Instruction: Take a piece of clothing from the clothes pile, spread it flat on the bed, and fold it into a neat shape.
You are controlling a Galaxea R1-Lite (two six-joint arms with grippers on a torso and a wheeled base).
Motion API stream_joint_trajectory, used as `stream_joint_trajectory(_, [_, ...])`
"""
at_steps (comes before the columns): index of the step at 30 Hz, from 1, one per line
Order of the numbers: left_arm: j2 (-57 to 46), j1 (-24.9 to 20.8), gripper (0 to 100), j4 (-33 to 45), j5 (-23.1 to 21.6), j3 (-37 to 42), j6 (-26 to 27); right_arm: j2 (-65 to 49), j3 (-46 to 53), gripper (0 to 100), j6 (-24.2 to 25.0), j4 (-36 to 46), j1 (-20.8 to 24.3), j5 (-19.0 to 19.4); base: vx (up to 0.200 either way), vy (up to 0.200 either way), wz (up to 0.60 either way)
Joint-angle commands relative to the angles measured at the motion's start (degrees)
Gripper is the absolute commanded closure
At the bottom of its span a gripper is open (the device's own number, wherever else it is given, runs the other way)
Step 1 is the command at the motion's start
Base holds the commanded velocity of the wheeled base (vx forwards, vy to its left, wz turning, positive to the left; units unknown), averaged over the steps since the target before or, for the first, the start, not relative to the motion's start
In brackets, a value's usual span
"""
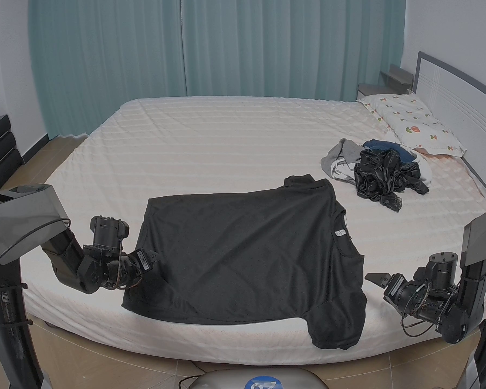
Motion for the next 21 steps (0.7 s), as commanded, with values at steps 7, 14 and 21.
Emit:
stream_joint_trajectory(7, [-4.2, 4.7, 0, -1.8, -10.5, 7.7, -1.2, 0.2, 0.2, 0, -0.1, -0.6, 0.0, 0.0, 0.000, 0.000, 0.00])
stream_joint_trajectory(14, [-7.3, 9.2, 0, -3.8, -17.3, 17.0, -1.1, 0.3, 0.4, 0, -0.1, -0.6, 0.0, 0.0, 0.000, 0.000, 0.00])
stream_joint_trajectory(21, [-5.4, 10.0, 0, -3.9, -20.1, 17.9, 1.1, 0.2, 0.5, 0, 0.0, -0.6, 0.0, 0.1, 0.000, 0.000, 0.00])
